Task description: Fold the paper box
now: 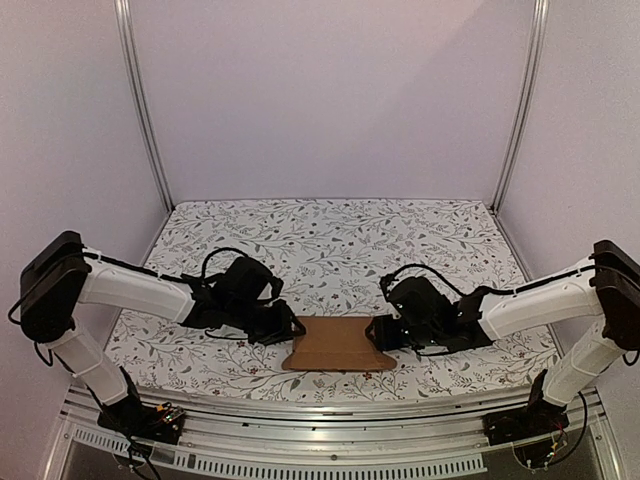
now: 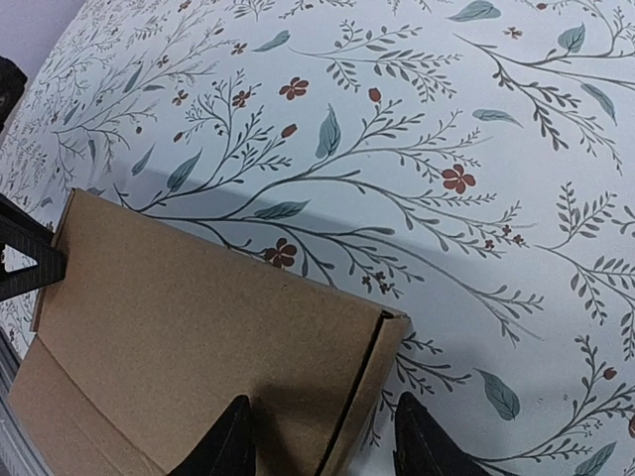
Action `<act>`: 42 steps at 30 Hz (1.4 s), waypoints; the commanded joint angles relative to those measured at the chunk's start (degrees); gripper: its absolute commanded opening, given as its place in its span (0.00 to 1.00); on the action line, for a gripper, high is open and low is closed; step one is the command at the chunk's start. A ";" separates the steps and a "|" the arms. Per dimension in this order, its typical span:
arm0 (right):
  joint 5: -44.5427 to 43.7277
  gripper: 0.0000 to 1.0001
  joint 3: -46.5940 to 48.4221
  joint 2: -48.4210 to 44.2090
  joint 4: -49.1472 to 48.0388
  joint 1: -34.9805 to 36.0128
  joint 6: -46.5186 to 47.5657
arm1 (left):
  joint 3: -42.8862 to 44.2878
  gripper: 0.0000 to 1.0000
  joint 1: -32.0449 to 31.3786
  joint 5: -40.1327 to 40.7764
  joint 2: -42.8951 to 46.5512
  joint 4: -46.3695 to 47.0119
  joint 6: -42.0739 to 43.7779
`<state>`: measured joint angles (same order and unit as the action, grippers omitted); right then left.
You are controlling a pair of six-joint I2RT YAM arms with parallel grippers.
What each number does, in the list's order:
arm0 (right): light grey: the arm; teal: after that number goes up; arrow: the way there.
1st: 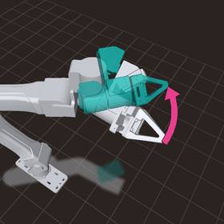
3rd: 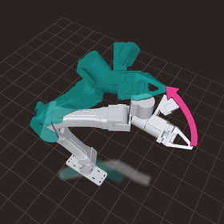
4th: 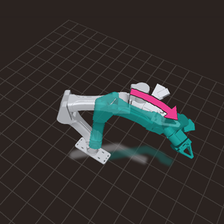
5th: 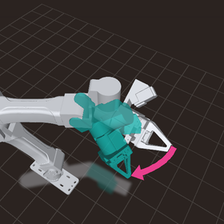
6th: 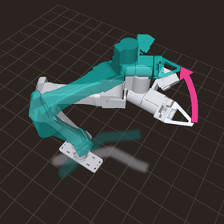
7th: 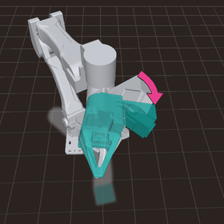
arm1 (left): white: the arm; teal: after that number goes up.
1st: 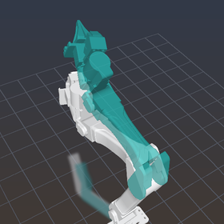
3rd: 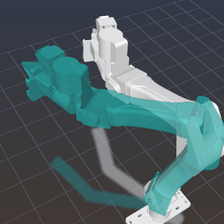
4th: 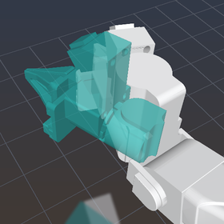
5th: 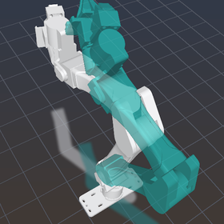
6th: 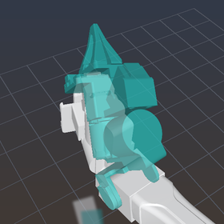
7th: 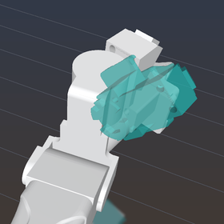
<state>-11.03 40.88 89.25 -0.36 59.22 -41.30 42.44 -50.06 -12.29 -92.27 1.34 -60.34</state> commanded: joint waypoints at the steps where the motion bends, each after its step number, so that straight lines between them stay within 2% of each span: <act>1: 4.08 0.46 -2.82 -1.40 4.33 -0.48 -0.89 | 1.23 0.30 -0.04 -1.61 -0.44 -3.68 3.03; 11: 8.87 0.36 -7.65 -6.53 -0.70 -2.12 -5.83 | -0.06 0.30 -0.21 -1.61 -0.28 -2.62 2.33; 22: 13.04 0.38 -11.75 -6.33 -7.54 -2.44 -12.90 | -0.42 0.30 -0.73 -1.78 -0.46 -2.33 1.72; 26: 13.50 0.31 -13.04 -5.53 -10.04 -2.75 -14.88 | -0.67 0.30 -0.74 -1.68 -0.01 -2.31 1.75; 29: 13.59 0.23 -14.16 -5.73 -11.67 -3.12 -16.09 | -0.98 0.32 -0.74 -1.11 1.22 -3.11 2.36; 33: 13.49 0.11 -15.06 -5.93 -13.05 -3.35 -16.94 | -2.24 0.39 -0.40 -1.05 3.58 -3.79 2.94; 38: 13.09 0.00 -15.63 -5.13 -14.98 -3.46 -17.62 | -4.89 0.51 -0.24 -3.83 5.58 -0.23 1.61; 42: 13.00 0.00 -15.70 -3.40 -16.76 -3.50 -17.98 | -7.83 0.55 -0.30 -5.85 6.86 3.06 -0.42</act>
<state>1.91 26.96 82.98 -18.92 56.05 -58.35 37.47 -50.24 -15.62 -87.20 1.02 -58.96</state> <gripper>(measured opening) 0.005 0.530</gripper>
